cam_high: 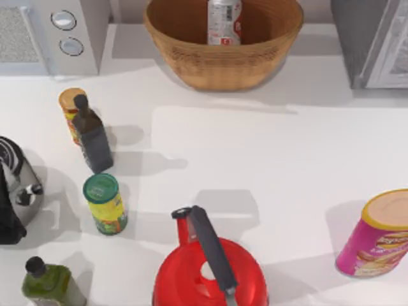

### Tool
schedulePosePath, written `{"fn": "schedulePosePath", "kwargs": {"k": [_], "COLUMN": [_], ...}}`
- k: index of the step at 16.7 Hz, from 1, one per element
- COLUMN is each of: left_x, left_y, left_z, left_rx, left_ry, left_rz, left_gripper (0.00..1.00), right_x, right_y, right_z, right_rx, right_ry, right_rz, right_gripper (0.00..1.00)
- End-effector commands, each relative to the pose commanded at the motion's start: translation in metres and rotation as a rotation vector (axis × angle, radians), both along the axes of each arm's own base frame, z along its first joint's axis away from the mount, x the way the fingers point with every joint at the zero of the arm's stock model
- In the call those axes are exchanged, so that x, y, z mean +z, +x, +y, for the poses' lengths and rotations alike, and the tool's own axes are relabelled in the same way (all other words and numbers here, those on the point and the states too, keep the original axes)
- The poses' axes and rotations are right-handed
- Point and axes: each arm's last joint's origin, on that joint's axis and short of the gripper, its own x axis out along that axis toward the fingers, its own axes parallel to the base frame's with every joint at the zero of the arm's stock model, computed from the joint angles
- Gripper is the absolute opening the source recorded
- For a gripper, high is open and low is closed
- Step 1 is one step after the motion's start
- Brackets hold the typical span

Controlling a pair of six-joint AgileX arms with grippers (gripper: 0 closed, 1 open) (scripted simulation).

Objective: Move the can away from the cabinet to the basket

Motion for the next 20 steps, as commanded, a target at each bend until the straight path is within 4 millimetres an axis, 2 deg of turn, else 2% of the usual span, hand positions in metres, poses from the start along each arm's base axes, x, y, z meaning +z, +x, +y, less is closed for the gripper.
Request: {"fn": "schedulePosePath", "kwargs": {"k": [4,8,11,14,17,20], "left_x": [0.0,0.0,0.0,0.0,0.0,0.0], "left_y": [0.0,0.0,0.0,0.0,0.0,0.0], "left_z": [0.0,0.0,0.0,0.0,0.0,0.0], "left_rx": [0.0,0.0,0.0,0.0,0.0,0.0], "left_ry": [0.0,0.0,0.0,0.0,0.0,0.0], "left_rz": [0.0,0.0,0.0,0.0,0.0,0.0], "left_gripper": [1.0,1.0,1.0,1.0,1.0,1.0], "right_x": [0.017,0.065,0.121,0.188,0.254,0.308], "right_y": [0.009,0.025,0.035,0.036,0.029,0.016], "right_z": [-0.018,-0.051,-0.069,-0.073,-0.058,-0.032], "right_rx": [0.001,0.003,0.005,0.005,0.004,0.002], "right_ry": [-0.001,0.01,0.024,0.037,0.04,0.027], "right_rz": [-0.001,0.006,0.014,0.021,0.023,0.015], "right_gripper": [1.0,1.0,1.0,1.0,1.0,1.0]}}
